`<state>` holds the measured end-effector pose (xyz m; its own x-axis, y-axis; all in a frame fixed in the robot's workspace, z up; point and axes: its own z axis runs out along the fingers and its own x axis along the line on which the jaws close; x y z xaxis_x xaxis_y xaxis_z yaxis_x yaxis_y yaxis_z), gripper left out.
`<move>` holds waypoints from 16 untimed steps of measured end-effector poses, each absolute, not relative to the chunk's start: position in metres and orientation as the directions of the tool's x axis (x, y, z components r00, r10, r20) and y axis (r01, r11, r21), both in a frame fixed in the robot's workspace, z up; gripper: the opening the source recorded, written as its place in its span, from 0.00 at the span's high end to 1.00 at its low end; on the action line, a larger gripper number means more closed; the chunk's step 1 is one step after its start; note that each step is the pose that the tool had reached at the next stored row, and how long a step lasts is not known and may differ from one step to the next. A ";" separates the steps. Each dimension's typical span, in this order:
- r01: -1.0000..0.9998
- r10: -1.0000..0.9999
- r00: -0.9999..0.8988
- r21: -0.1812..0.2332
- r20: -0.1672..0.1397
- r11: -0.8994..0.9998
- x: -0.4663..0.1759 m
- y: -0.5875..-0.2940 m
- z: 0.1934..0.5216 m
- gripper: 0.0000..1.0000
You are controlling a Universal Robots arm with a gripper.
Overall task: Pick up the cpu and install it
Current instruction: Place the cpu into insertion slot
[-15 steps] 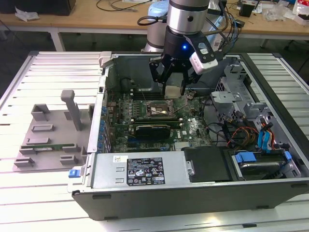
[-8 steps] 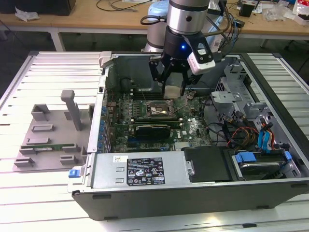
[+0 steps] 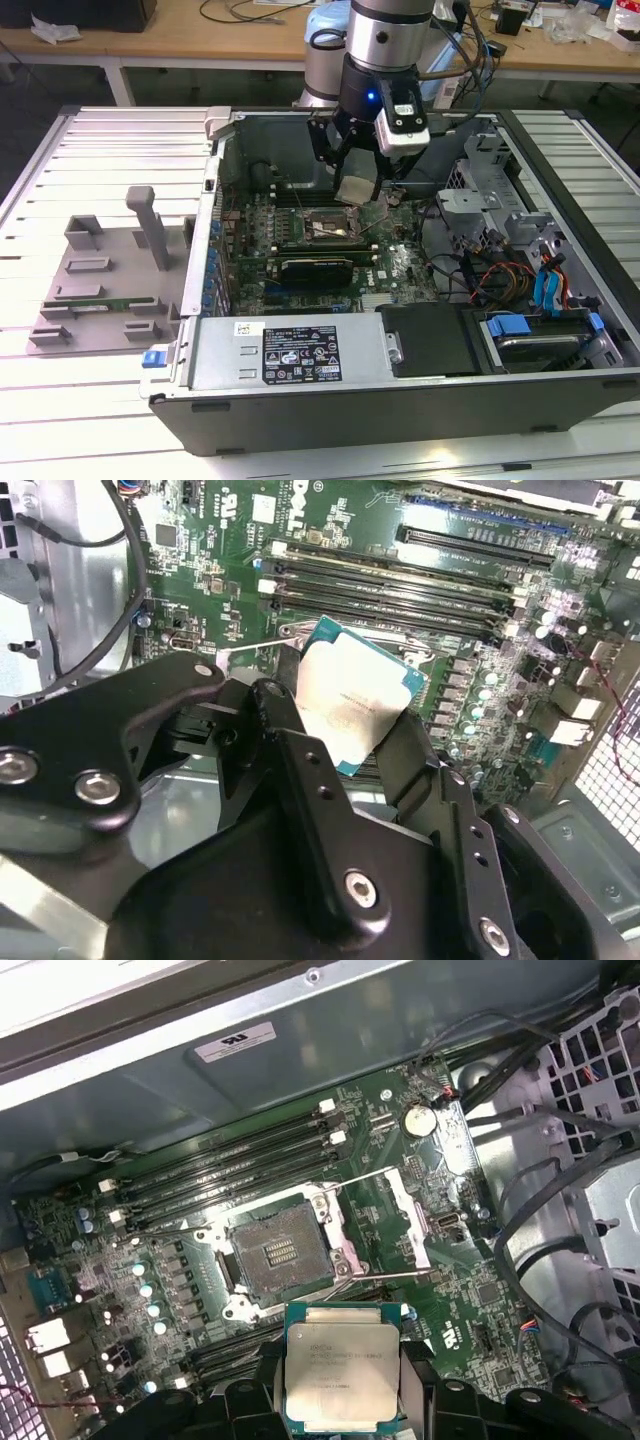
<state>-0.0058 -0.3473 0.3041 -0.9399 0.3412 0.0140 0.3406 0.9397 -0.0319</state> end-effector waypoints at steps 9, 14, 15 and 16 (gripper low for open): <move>0.395 0.395 -0.918 -0.032 0.014 0.918 -0.006 -0.347 0.304 0.45; 0.429 0.429 -0.903 -0.032 0.014 0.903 -0.006 -0.347 0.304 0.45; 0.442 0.442 -0.897 -0.032 0.014 0.896 -0.006 -0.347 0.304 0.45; 0.455 0.455 -0.890 -0.032 0.014 0.890 -0.006 -0.347 0.304 0.45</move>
<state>-0.0058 -0.3473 0.3040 -0.8902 0.4553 0.0139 0.4547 0.8901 -0.0320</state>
